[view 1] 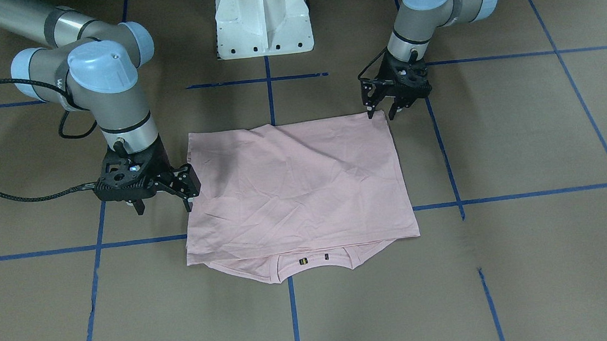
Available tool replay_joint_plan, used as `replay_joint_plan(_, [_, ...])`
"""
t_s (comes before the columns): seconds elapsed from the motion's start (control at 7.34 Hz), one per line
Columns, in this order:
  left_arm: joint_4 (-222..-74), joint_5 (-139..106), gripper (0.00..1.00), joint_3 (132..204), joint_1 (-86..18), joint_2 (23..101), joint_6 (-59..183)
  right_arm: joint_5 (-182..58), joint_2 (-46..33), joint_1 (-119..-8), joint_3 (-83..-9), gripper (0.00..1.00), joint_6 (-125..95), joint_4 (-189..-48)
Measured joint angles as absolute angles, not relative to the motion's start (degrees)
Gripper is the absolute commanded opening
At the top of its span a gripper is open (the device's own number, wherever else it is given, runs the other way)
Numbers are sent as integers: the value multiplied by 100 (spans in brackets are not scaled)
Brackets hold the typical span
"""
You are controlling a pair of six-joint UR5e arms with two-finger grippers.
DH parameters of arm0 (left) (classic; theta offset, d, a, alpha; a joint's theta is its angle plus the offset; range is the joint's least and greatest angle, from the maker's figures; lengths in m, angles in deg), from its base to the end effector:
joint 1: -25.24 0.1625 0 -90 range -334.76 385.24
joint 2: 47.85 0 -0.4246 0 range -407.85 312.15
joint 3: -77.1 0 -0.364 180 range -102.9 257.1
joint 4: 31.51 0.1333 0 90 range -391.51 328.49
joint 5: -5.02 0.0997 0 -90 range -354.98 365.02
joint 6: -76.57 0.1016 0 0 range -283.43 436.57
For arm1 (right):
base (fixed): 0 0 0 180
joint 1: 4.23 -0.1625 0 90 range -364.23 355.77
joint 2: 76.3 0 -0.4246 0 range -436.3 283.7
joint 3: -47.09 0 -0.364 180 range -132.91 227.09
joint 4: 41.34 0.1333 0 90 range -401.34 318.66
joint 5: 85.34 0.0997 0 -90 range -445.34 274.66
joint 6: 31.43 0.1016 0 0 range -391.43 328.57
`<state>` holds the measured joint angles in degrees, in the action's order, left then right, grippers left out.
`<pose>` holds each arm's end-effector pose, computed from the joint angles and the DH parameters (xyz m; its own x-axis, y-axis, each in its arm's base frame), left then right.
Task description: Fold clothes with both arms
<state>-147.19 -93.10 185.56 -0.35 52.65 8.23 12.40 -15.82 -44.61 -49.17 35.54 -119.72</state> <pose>0.4317 -0.3386 0.3806 0.6046 0.1156 -0.7881 0.1082 0.9683 0.2250 -0.4147 -0.5097 0.3139 0.6961 0.0831 0.7131 -0.3196 0.9253 0.2041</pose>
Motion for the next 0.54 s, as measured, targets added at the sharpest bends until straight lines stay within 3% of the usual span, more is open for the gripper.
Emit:
replay_joint_plan(0.14, [-14718, -9302, 54, 18508, 16, 5269, 802, 1240, -1572, -4458, -4921, 100, 3554, -11968])
replay_joint_plan(0.27, [-14717, -9299, 34, 18453, 55, 5278, 796, 1239, -1571, -4458, -4922, 100, 3554, -11966])
replay_joint_plan(0.41, [-14718, -9298, 1, 18406, 83, 5286, 794, 1239, -1570, -4458, -4923, 100, 3554, -11965])
replay_joint_plan(0.54, [-14718, -9298, 0, 18379, 105, 5286, 793, 1239, -1568, -4457, -4923, 100, 3554, -11965])
